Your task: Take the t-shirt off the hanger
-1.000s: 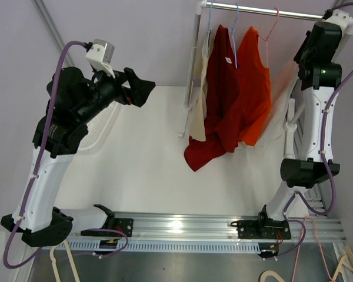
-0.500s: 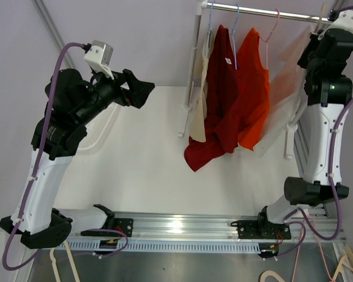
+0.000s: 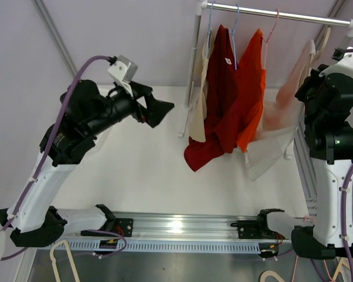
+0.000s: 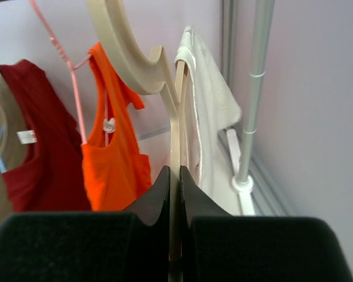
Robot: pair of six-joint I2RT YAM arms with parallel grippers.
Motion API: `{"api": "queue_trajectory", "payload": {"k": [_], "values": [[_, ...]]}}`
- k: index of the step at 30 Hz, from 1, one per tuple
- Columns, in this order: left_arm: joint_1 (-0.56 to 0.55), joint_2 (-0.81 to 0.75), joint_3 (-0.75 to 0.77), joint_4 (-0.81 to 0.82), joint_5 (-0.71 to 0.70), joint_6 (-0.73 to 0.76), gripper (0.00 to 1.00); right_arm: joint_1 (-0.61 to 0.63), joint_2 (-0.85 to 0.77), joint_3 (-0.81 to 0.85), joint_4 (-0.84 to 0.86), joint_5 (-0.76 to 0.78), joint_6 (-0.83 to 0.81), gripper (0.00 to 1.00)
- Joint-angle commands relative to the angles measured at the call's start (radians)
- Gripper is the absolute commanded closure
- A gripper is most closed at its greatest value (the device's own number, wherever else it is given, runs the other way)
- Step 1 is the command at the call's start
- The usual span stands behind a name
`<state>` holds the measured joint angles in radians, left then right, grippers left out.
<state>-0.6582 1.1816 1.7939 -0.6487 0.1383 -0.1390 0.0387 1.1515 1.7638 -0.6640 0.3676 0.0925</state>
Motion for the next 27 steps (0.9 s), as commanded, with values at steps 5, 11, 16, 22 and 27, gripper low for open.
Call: {"api": "queue_trajectory", "payload": {"k": [5,11,16,22,27], "values": [[-0.315,-0.138,-0.397,0.312,-0.136,0.130,0.00,0.102,-0.044,-0.057,0.028,0.208,0.185,1.00],[-0.543,-0.163,-0.729,0.822,-0.190,0.309,0.01,0.127,0.091,0.165,-0.161,0.211,0.285,1.00],[-0.638,-0.044,-0.769,1.012,-0.239,0.390,0.01,0.263,0.094,0.181,-0.201,0.362,0.328,1.00],[-0.782,0.155,-0.745,1.300,-0.420,0.611,0.01,0.311,0.041,0.128,-0.216,0.412,0.355,1.00],[-0.799,0.279,-0.644,1.345,-0.428,0.581,0.01,0.328,0.004,0.088,-0.201,0.399,0.354,1.00]]}}
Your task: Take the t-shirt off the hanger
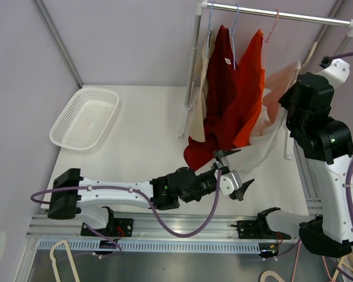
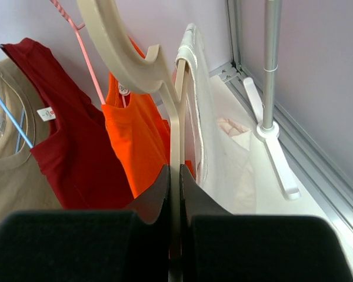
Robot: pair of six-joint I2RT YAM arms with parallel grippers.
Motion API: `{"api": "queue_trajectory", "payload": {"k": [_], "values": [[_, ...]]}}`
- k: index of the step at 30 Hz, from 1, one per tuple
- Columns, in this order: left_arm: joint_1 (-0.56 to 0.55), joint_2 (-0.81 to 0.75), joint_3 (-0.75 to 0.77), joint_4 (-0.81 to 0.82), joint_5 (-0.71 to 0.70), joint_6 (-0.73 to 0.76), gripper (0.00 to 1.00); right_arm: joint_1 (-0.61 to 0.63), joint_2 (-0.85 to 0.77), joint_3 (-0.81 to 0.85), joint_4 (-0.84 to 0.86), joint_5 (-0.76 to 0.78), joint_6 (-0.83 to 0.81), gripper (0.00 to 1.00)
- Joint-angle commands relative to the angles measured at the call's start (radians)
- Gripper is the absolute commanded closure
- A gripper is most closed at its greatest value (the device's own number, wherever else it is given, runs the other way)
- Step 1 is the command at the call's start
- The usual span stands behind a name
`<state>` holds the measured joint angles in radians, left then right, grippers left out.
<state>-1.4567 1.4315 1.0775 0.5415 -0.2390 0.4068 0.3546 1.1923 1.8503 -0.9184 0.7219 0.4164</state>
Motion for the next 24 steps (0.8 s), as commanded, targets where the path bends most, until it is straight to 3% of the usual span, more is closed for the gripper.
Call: {"api": "queue_trajectory", "payload": {"k": [1,12,14,17,18,21,23,24], "values": [[-0.001,0.043,0.078,0.173,-0.057,0.029,0.01,0.012,-0.040,0.006,0.053,0.039,0.024,1.00],[0.036,0.251,0.307,0.089,-0.097,-0.042,0.00,0.015,-0.092,0.035,0.004,-0.019,0.025,1.00],[0.041,0.280,0.341,0.037,-0.108,-0.069,0.04,0.015,-0.097,0.035,0.006,-0.027,0.027,1.00],[0.041,0.332,0.423,-0.046,-0.140,-0.089,0.39,0.015,-0.100,0.036,0.012,-0.027,0.022,1.00],[0.041,0.340,0.447,-0.060,-0.135,-0.089,0.59,0.015,-0.100,0.041,0.015,-0.027,0.016,1.00],[0.038,0.346,0.450,-0.090,-0.122,-0.124,0.89,0.014,-0.099,0.041,0.027,-0.024,0.012,1.00],[0.035,0.339,0.450,-0.107,-0.106,-0.161,0.99,0.014,-0.092,0.041,0.030,-0.024,0.007,1.00],[0.030,0.337,0.450,-0.115,-0.103,-0.163,0.99,0.014,-0.092,0.040,0.038,-0.022,0.005,1.00]]}}
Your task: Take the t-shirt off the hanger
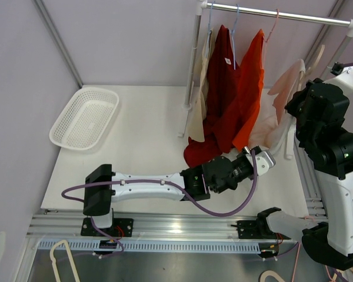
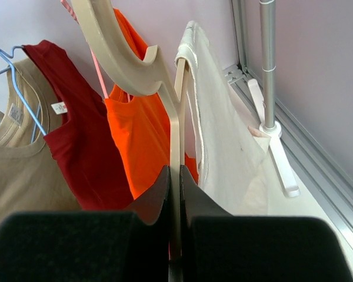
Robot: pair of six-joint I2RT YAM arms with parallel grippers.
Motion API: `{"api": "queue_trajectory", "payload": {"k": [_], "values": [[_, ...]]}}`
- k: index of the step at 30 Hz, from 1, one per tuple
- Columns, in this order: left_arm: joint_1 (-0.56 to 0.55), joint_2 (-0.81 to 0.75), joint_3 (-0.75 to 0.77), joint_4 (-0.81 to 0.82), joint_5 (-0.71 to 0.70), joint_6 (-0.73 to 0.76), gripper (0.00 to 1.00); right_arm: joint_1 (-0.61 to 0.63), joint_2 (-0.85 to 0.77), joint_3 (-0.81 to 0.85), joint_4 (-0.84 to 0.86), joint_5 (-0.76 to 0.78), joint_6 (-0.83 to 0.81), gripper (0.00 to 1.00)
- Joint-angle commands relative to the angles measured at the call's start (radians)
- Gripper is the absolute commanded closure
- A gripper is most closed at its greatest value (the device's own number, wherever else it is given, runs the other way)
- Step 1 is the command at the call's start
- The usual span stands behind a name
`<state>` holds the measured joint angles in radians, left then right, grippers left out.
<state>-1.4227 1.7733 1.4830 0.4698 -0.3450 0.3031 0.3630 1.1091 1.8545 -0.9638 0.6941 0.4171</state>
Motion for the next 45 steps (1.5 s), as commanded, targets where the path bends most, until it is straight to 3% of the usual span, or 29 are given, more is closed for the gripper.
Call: {"api": "queue_trajectory", "payload": {"k": [1,7,13,19,26,29,34,39,45], "values": [[-0.011,-0.009,0.042,-0.049,-0.002,-0.055,0.99,0.007,-0.008,0.026,0.091,0.010,-0.007,1.00],[-0.120,-0.063,0.002,0.015,-0.113,0.123,0.99,0.007,0.001,-0.029,0.174,0.088,-0.080,1.00],[-0.189,-0.182,-0.105,0.033,-0.117,0.053,0.99,0.007,0.006,-0.087,0.253,0.160,-0.130,1.00],[-0.255,-0.205,-0.136,0.039,-0.210,0.111,0.99,0.004,0.026,-0.123,0.321,0.208,-0.190,1.00],[-0.265,-0.291,-0.302,0.058,-0.187,-0.002,0.99,-0.028,0.040,-0.129,0.369,0.212,-0.230,1.00],[-0.277,-0.327,-0.390,0.078,-0.170,-0.053,0.99,-0.108,0.055,-0.103,0.346,0.147,-0.219,1.00],[-0.298,-0.322,-0.467,0.117,-0.178,-0.122,0.99,-0.137,0.061,-0.094,0.339,0.085,-0.199,1.00],[-0.262,-0.221,-0.409,0.113,-0.180,-0.147,0.99,-0.141,0.066,-0.029,0.240,-0.033,-0.115,1.00],[-0.081,-0.126,-0.184,0.028,-0.025,-0.153,0.99,-0.119,0.041,0.082,0.084,-0.206,-0.023,1.00]]}}
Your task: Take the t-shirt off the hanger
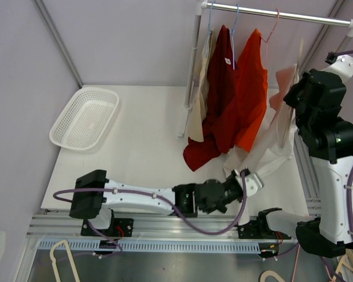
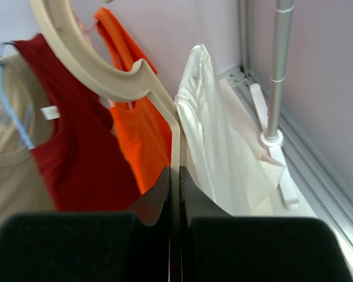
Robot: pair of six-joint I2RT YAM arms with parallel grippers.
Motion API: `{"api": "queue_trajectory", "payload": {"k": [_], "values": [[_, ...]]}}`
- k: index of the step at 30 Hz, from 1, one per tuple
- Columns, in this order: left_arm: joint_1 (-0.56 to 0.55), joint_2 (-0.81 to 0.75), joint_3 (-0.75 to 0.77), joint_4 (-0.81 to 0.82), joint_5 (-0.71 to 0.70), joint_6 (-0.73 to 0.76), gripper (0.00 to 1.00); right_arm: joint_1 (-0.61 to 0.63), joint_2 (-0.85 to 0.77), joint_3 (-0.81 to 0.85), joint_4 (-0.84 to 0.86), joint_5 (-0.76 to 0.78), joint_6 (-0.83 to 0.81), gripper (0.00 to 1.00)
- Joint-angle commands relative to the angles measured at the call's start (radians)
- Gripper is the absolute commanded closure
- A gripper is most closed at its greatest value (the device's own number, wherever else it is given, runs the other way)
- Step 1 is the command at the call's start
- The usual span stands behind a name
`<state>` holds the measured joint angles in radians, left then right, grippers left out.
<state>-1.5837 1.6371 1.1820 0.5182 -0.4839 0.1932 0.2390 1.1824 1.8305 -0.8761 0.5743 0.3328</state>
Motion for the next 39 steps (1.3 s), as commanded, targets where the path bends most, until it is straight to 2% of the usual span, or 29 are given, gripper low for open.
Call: {"api": "queue_trajectory", "payload": {"k": [1,4,9,12,13,16,20,24,27,28,29,33,39], "values": [[0.141,0.036,0.219,-0.056,0.146,-0.078,0.99,0.005,-0.027,0.133,-0.062,-0.097,0.066,1.00],[0.243,0.126,0.359,-0.200,0.226,-0.136,0.99,0.003,-0.006,0.231,-0.156,-0.139,0.071,1.00],[0.315,0.266,0.615,-0.372,0.209,-0.184,0.99,0.005,0.005,0.312,-0.237,-0.207,0.066,1.00],[0.370,0.384,0.815,-0.629,0.228,-0.302,0.99,0.005,0.003,0.329,-0.288,-0.255,0.069,1.00],[0.401,0.423,1.007,-0.791,0.244,-0.329,0.99,0.005,0.002,0.331,-0.316,-0.280,0.072,1.00],[0.442,0.541,1.193,-0.943,0.306,-0.396,0.99,0.005,-0.012,0.323,-0.354,-0.330,0.084,1.00],[0.471,0.535,1.167,-0.972,0.300,-0.428,0.99,0.005,-0.040,0.303,-0.391,-0.381,0.083,1.00],[0.537,0.532,1.165,-1.046,0.341,-0.559,0.99,0.005,-0.070,0.352,-0.478,-0.396,0.066,1.00],[0.557,0.506,1.115,-1.028,0.320,-0.545,0.99,0.005,-0.084,0.413,-0.572,-0.370,0.057,1.00],[0.557,0.482,1.023,-1.009,0.317,-0.543,0.99,0.003,-0.086,0.459,-0.613,-0.369,0.051,1.00],[0.557,0.469,1.001,-0.991,0.317,-0.543,0.99,0.009,-0.092,0.472,-0.624,-0.367,0.052,1.00],[0.557,0.443,0.952,-0.951,0.324,-0.554,0.99,0.013,-0.125,0.449,-0.621,-0.329,0.061,1.00],[0.496,0.347,0.840,-0.917,0.375,-0.502,0.99,0.013,-0.133,0.237,-0.379,-0.223,0.026,1.00]]}}
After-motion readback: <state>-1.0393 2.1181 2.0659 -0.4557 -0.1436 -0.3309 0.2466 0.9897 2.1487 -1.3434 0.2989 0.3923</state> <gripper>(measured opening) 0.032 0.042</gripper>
